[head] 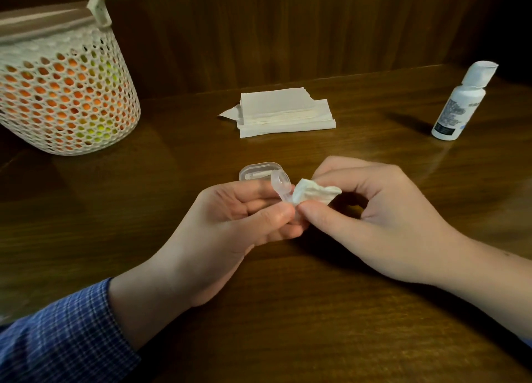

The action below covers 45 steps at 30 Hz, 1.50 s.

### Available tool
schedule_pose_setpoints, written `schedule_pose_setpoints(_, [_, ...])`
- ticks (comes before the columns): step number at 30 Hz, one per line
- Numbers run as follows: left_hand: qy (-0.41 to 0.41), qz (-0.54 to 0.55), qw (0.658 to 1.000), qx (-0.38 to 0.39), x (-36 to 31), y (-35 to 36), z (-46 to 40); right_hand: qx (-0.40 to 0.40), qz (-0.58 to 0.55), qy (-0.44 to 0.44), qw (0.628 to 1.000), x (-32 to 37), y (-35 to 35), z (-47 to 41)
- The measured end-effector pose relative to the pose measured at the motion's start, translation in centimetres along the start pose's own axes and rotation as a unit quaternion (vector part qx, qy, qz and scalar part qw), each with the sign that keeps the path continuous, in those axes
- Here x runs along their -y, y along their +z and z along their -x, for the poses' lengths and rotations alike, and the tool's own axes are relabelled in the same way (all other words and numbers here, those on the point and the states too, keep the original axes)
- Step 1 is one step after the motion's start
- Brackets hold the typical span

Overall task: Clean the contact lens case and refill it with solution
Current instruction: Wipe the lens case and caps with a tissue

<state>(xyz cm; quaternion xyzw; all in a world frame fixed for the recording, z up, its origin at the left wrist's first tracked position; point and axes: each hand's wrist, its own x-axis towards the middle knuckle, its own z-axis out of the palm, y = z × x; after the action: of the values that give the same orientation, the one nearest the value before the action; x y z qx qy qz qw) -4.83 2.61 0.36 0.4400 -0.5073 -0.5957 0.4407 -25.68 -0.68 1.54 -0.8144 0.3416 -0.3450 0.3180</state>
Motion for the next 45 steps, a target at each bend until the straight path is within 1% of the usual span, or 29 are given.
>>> schedule_pose_setpoints(5, [0.017,-0.025,1.0,-0.004,0.2,-0.1,0.0,0.064,-0.092,0.046,0.993,-0.2,-0.7,-0.1])
schedule_pose_setpoints(7, [0.023,-0.025,0.999,0.002,0.2,-0.2,-0.1,0.077,-0.105,0.059,0.99,-0.1,-0.9,-0.2])
schedule_pose_setpoints(10, [0.022,-0.025,0.999,-0.001,0.2,-0.3,-0.2,0.052,-0.094,0.065,0.992,-0.2,-0.9,-0.3])
schedule_pose_setpoints(12, [0.023,-0.026,0.999,-0.016,0.3,-0.2,-0.2,0.018,-0.085,0.057,0.995,-0.2,-0.7,-0.3])
schedule_pose_setpoints(13, [0.018,-0.017,0.999,-0.02,0.3,-0.2,-0.2,0.013,-0.081,0.047,0.996,-0.2,-0.6,-0.2])
schedule_pose_setpoints(15, [-0.007,0.022,1.0,-0.013,0.3,-0.1,-0.2,0.029,-0.073,0.02,0.997,-0.2,-0.4,-0.1])
schedule_pose_setpoints(18, [-0.038,0.08,0.996,0.012,0.2,0.0,-0.1,0.06,-0.091,0.011,0.994,-0.4,-0.4,0.0])
schedule_pose_setpoints(20, [-0.053,0.096,0.994,0.026,0.0,0.1,-0.1,0.067,-0.101,0.009,0.993,-0.6,-0.5,-0.1])
schedule_pose_setpoints(23, [-0.07,0.104,0.991,0.048,0.2,-0.1,-0.1,0.076,-0.079,-0.005,0.994,-0.8,-0.7,-0.1])
schedule_pose_setpoints(26, [-0.075,0.101,0.988,0.083,0.3,-0.4,-0.1,0.086,-0.05,-0.047,0.994,-0.7,-0.9,0.0])
schedule_pose_setpoints(28, [-0.073,0.101,0.986,0.113,0.2,-0.6,-0.2,0.08,0.007,-0.12,0.99,-0.6,-0.9,0.0])
schedule_pose_setpoints(30, [-0.081,0.109,0.981,0.14,-0.1,-0.8,-0.3,0.062,0.101,-0.206,0.971,-0.7,-0.7,-0.1])
schedule_pose_setpoints(32, [-0.092,0.114,0.975,0.165,-0.3,-1.0,-0.4,0.04,0.166,-0.259,0.951,-0.8,-0.7,-0.1])
schedule_pose_setpoints(34, [-0.099,0.108,0.972,0.183,-0.3,-1.1,-0.4,0.036,0.187,-0.288,0.938,-0.8,-0.7,0.0])
schedule_pose_setpoints(36, [-0.096,0.092,0.972,0.193,-0.4,-1.1,-0.4,0.046,0.189,-0.299,0.934,-0.9,-0.8,0.1])
schedule_pose_setpoints(38, [-0.081,0.071,0.976,0.188,-0.4,-1.1,-0.5,0.042,0.185,-0.295,0.936,-1.1,-0.9,0.0])
schedule_pose_setpoints(41, [-0.048,0.045,0.986,0.156,-0.4,-1.0,-0.4,0.03,0.153,-0.263,0.952,-1.3,-0.8,0.0])
schedule_pose_setpoints(45, [0.016,0.053,0.995,0.081,-0.2,-0.7,-0.3,0.009,0.074,-0.209,0.975,-0.8,0.2,0.2])
